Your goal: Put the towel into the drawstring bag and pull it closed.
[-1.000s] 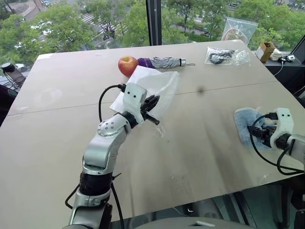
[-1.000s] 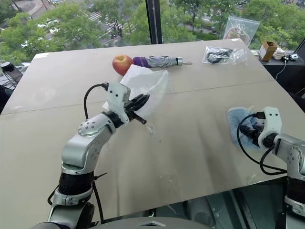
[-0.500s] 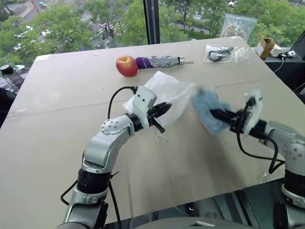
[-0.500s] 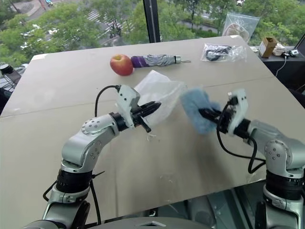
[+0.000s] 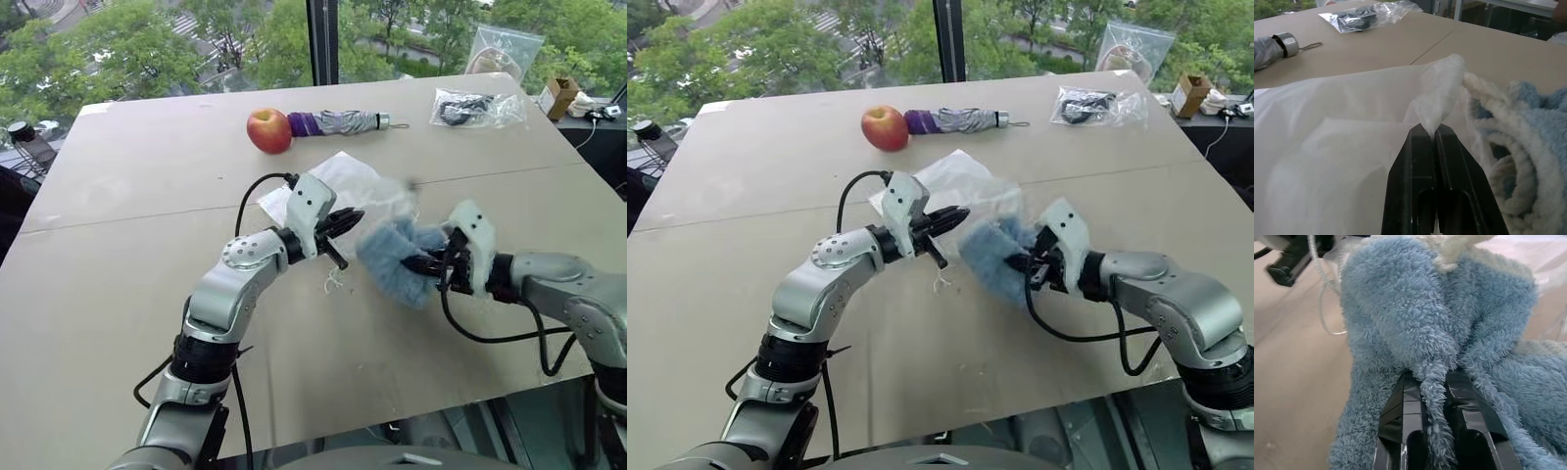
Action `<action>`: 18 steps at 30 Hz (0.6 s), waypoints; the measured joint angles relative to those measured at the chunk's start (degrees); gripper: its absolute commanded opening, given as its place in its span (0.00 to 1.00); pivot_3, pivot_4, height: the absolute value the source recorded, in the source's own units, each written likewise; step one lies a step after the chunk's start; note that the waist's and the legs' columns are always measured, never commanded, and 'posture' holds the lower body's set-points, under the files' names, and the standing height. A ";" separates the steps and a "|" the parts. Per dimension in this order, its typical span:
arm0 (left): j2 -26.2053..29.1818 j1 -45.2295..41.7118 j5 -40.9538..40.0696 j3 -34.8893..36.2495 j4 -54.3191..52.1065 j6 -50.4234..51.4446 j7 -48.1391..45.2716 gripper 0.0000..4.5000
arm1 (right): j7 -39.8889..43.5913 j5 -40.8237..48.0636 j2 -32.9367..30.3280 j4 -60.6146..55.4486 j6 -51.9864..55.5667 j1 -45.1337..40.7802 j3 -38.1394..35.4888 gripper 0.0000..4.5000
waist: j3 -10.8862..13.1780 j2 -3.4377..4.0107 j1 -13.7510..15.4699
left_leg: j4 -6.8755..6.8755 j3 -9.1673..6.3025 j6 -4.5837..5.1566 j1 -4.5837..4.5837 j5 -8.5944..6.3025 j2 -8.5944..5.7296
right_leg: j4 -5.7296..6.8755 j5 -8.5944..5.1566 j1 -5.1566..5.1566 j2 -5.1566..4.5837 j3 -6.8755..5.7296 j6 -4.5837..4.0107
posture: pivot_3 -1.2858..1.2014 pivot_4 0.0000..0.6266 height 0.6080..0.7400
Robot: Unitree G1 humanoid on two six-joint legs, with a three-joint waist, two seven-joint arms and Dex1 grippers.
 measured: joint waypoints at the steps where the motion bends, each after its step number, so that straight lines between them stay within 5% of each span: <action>1: 0.02 0.07 -0.02 -0.14 -0.04 -0.17 -0.25 0.00 | -0.59 -0.03 0.76 0.64 0.25 -0.17 0.09 0.00 | 0.00 0.00 0.05 | 0.00 -0.03 0.00 0.01 0.00 0.00 | 0.03 0.00 0.00 0.01 -0.02 0.00 | 0.52 0.24 1.00; 9: 1.53 1.08 -0.43 -1.32 -1.46 -0.94 -3.22 0.00 | -3.84 3.20 5.62 3.74 8.28 -4.30 -2.28 0.00 | 0.00 0.00 0.29 | 0.03 -0.03 0.00 -0.07 0.00 0.00 | -0.03 0.01 0.00 -0.02 -0.04 -0.01 | 0.52 0.24 1.00; 18: 2.16 2.21 -1.94 -2.02 -5.47 -2.03 -5.25 0.00 | -23.26 15.13 32.93 14.09 14.76 -10.82 -23.21 0.00 | -0.02 0.03 0.31 | 0.01 -0.10 0.00 -0.11 0.00 0.03 | 0.07 0.01 -0.06 -0.02 -0.13 -0.02 | 0.52 0.24 1.00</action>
